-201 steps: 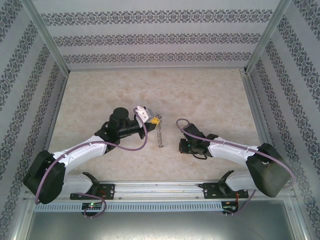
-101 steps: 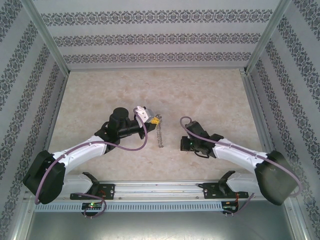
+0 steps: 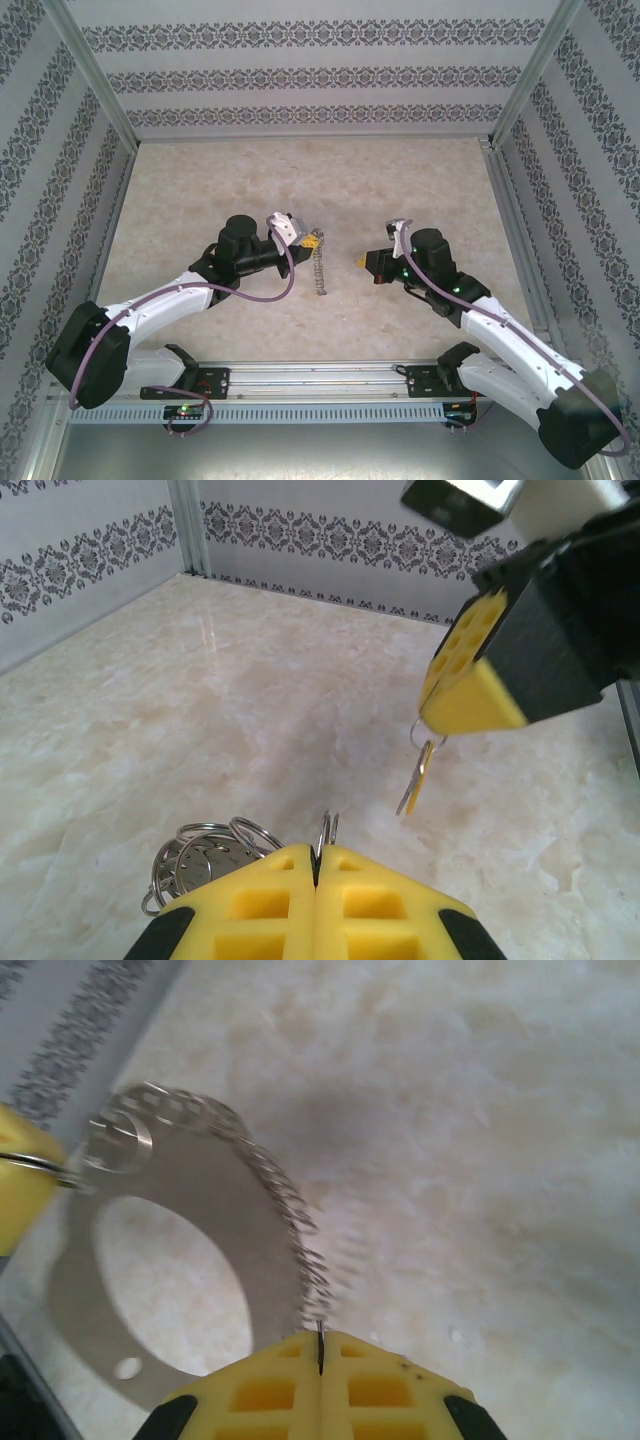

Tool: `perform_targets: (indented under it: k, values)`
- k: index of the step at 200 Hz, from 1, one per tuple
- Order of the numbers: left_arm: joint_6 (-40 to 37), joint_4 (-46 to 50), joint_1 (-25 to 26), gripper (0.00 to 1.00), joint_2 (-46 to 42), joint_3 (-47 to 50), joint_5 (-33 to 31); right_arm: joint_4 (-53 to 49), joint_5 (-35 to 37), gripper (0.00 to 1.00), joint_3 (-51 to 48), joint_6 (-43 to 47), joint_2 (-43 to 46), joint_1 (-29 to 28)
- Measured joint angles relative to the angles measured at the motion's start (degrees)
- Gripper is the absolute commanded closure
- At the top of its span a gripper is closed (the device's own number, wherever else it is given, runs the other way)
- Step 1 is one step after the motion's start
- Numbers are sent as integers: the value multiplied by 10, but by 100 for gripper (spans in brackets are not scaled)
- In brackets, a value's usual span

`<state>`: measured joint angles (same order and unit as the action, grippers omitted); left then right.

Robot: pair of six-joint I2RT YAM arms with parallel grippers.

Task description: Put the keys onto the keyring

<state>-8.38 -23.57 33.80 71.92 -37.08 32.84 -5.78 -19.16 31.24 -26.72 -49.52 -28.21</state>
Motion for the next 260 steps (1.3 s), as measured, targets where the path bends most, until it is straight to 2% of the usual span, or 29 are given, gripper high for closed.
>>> perform_targets:
  k: [58,117,201,260]
  values:
    - [0,0,0,100,3,-2,12,46,-58,100,0,16,29,3]
    - [0,0,7,100,23,-13,21,63,-68,100,24,32,2,-24]
    - [0,20,11,100,26,-39,34,65,0,100,61,97,-48,-106]
    - [0,38,13,100,26,-44,40,67,34,100,76,123,-62,-123]
